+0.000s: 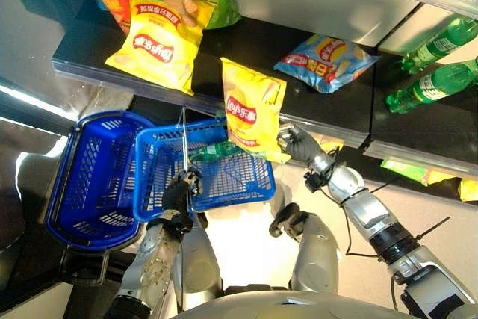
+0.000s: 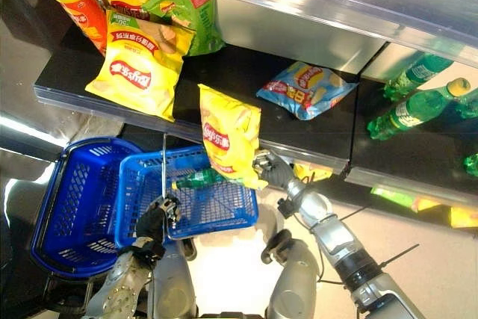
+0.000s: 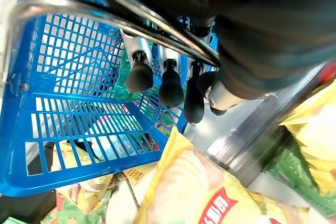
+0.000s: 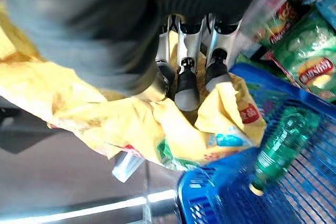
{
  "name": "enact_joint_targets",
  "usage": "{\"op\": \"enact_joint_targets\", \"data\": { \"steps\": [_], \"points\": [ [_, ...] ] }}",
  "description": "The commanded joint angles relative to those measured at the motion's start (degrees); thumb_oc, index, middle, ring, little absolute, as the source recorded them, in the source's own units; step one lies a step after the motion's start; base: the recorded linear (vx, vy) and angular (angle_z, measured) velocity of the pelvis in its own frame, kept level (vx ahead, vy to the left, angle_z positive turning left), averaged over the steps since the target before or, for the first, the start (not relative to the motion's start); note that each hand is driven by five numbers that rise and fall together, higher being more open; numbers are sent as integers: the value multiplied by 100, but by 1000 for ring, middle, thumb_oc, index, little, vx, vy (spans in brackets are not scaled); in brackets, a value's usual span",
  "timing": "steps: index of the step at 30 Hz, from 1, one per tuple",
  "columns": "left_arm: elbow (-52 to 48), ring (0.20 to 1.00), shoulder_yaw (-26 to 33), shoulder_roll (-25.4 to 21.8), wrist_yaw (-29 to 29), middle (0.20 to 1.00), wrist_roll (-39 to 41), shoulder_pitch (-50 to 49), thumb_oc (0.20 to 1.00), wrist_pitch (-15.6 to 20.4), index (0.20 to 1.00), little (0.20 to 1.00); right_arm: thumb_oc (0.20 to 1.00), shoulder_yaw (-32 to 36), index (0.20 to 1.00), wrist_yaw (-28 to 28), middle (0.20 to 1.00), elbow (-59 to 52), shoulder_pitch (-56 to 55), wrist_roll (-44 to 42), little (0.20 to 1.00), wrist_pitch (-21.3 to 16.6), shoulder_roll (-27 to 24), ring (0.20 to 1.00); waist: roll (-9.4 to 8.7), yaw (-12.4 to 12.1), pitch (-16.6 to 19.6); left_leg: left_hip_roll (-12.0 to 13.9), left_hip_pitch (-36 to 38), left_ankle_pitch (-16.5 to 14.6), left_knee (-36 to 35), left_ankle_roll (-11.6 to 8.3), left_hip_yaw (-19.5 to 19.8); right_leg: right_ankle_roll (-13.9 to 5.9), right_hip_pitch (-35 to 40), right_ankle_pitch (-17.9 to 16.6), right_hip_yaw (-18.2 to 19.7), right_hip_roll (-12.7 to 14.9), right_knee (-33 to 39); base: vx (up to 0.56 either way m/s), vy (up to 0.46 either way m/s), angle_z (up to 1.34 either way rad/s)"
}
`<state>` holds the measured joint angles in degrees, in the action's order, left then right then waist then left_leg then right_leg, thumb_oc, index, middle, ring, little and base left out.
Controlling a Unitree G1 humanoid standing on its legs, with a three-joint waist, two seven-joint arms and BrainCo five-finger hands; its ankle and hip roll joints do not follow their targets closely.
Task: Pick up the snacks into the basket
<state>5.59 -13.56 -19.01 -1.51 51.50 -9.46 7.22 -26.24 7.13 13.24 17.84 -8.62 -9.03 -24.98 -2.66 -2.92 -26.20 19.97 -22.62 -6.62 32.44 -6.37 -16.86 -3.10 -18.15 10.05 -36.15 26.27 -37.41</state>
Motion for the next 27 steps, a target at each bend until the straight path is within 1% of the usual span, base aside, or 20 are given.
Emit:
{"op": "enact_joint_targets", "data": {
  "steps": [1,4,6,8,10,11,12,13,14,15,16,18,19,20,23,27],
  "points": [
    [-2077,200,383,-43,494,200,320,277,200,960,200,200,200,-185,200,52,200,286,371,146,200,-145,212,200,105,-309,293,3,530,214,-438,15,-86,-1001,234,-1042,391,383,-152,-15,5,3],
    [-2115,200,382,-57,486,200,335,291,200,954,200,200,200,-235,200,-3,200,486,489,250,200,-124,346,200,105,-346,293,0,536,222,-459,17,-74,-1005,237,-1063,394,376,-156,0,0,0],
    [-2147,200,353,-49,468,200,353,335,200,953,200,200,200,-308,200,-81,200,816,673,344,200,-96,542,200,110,-392,299,-6,532,223,-453,23,-73,-996,257,-1066,393,359,-123,-12,-1,2],
    [-2166,200,336,-43,469,200,360,345,200,957,200,200,200,-359,200,-106,200,923,755,435,200,-89,599,200,110,-411,300,-8,534,221,-455,25,-70,-991,269,-1054,391,353,-114,-13,-1,5],
    [-2193,200,289,-26,489,200,402,361,200,937,200,200,200,-462,200,-144,200,1280,951,580,200,-50,817,200,123,-451,302,-23,532,219,-457,32,-58,-985,276,-1036,361,355,-128,-15,-4,4],
    [-2193,200,294,-29,489,200,402,363,200,937,200,200,200,-464,200,-148,200,1296,962,584,200,-58,828,200,119,-449,298,-23,533,220,-457,32,-57,-985,278,-1036,360,356,-127,-12,0,3],
    [-2214,200,236,-6,485,200,454,400,200,926,200,200,200,-524,200,-186,200,1606,1069,617,200,-31,1013,200,135,-476,303,-29,532,223,-467,32,-46,-981,275,-1033,354,361,-125,0,0,0],
    [-2214,200,237,-6,485,200,454,401,200,926,200,200,200,-524,200,-186,200,1609,1071,617,200,-33,1015,200,135,-475,302,-29,532,223,-467,32,-45,-981,275,-1033,354,361,-125,0,0,0],
    [-2262,200,200,1,495,200,477,419,200,927,200,200,200,-588,200,-220,200,1928,1193,712,200,-10,1178,200,151,-511,318,-44,523,227,-477,30,-32,-985,285,-1048,351,359,-109,0,0,0],
    [-2263,200,203,-1,495,200,477,420,200,927,200,200,200,-588,200,-223,200,1940,1201,715,200,-16,1186,200,148,-509,316,-44,523,227,-478,30,-32,-985,285,-1049,350,358,-108,0,0,0],
    [-2305,200,168,5,511,200,500,435,200,919,200,200,200,-639,200,-259,200,2376,1358,798,200,21,1406,200,165,-544,328,-51,517,229,-478,34,-21,-983,287,-1048,344,356,-115,-6,-7,6],
    [-2362,200,95,17,516,200,563,490,200,916,200,200,200,-630,200,-369,200,2951,1559,835,200,42,1677,200,185,-592,335,-56,515,233,-484,38,1,-975,292,-1045,333,354,-102,-7,-9,7],
    [-2362,200,96,16,516,200,563,491,200,916,200,200,200,-630,200,-369,200,2954,1562,836,200,40,1679,200,183,-592,333,-56,515,233,-484,38,1,-975,292,-1045,333,354,-102,-8,-10,4],
    [-2437,200,-12,24,520,200,619,564,200,926,200,200,200,-606,200,-485,200,3504,1787,904,200,76,1903,200,215,-650,352,-68,508,234,-487,42,18,-975,297,-1053,318,354,-101,0,0,0],
    [-2497,200,-175,23,539,200,646,677,200,902,200,200,200,-561,200,-568,200,4349,2076,1091,200,139,2219,200,263,-722,368,-93,477,225,-466,53,54,-969,313,-1035,302,350,-104,-4,-3,4],
    [-2514,200,-349,35,545,200,675,806,200,860,200,200,200,-443,200,-666,200,5324,2360,1351,200,224,2489,200,324,-816,406,-122,473,232,-510,65,107,-971,329,-1005,262,340,-126,4,-2,10]
  ]
}}
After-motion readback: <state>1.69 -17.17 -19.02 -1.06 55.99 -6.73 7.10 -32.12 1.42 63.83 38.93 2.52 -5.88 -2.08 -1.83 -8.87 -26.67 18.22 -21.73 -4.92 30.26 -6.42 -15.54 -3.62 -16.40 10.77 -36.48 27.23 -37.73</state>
